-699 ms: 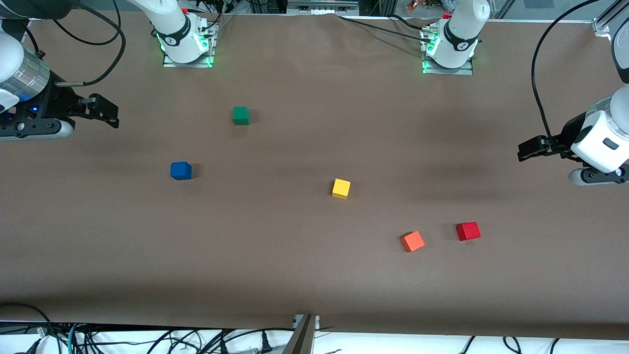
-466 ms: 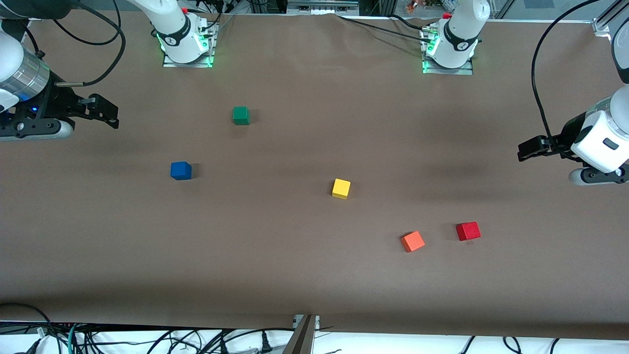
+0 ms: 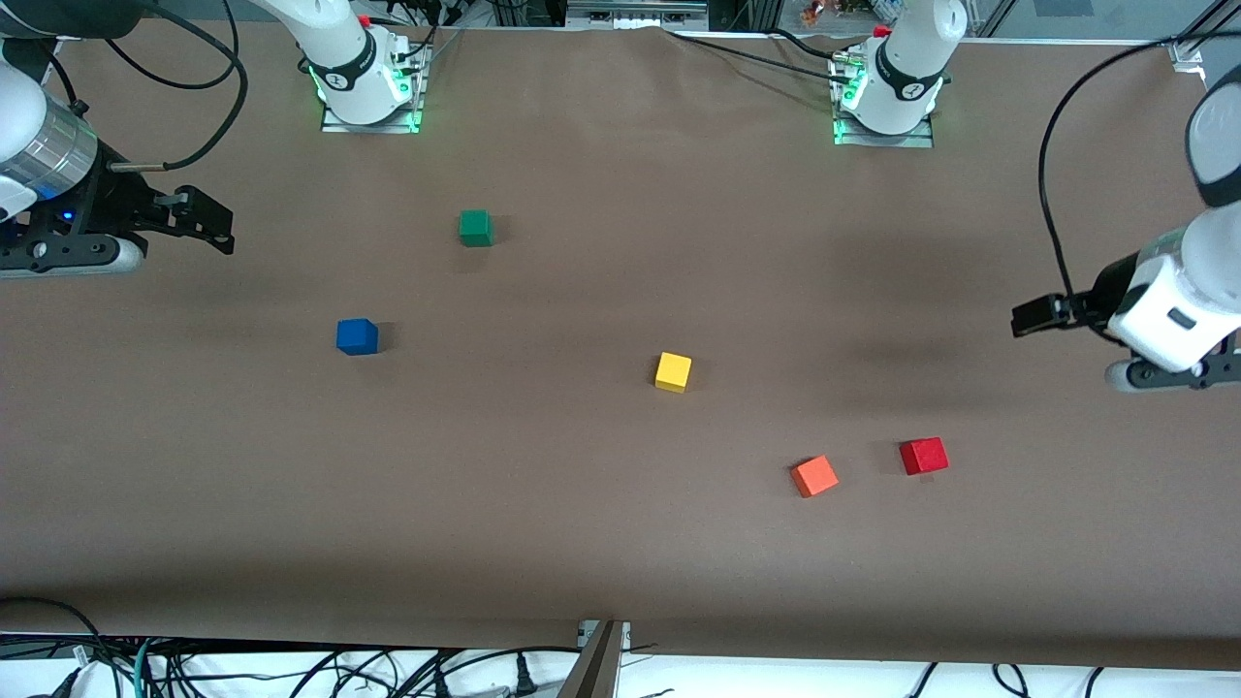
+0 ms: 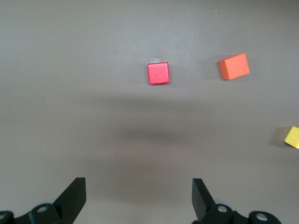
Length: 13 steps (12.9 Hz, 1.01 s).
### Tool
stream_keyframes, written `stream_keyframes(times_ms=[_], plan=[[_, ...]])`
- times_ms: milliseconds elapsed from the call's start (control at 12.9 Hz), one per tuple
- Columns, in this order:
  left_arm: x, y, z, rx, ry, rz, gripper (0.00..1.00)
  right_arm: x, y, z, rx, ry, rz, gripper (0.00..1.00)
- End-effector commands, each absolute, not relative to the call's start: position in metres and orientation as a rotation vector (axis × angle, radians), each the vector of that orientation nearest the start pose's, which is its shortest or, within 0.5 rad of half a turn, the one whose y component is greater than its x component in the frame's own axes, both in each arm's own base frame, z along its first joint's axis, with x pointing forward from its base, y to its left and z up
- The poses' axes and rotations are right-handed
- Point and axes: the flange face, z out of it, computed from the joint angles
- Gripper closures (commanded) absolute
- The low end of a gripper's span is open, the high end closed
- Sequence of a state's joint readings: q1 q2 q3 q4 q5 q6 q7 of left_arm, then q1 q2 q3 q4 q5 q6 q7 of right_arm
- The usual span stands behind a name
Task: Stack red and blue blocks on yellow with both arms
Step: 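Reach the left gripper down to the red cube and grasp it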
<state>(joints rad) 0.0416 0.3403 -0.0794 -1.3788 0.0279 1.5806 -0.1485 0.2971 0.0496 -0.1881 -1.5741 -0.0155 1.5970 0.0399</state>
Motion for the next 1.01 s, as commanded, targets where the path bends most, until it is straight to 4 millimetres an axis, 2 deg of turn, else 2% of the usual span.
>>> stream_keyframes(times_ms=[0,233,544,933], plan=[[0.678,-0.012,0.456,-3.142,-0.156,0.227,0.0,0.572,0.063,0.603,-3.172,-0.086,0.019,0.0],[0.703,-0.017,0.389,-3.147,-0.194,0.177,0.0,0.572,0.061,0.603,-3.172,-0.082,0.016,0.0],[0.72,-0.012,0.316,-3.162,-0.253,0.113,0.0,0.575,0.06,0.605,-3.172,-0.078,-0.023,0.0],[0.714,-0.002,0.24,-3.175,-0.317,0.005,0.0,0.576,0.059,0.606,-3.173,-0.075,-0.028,0.0]])
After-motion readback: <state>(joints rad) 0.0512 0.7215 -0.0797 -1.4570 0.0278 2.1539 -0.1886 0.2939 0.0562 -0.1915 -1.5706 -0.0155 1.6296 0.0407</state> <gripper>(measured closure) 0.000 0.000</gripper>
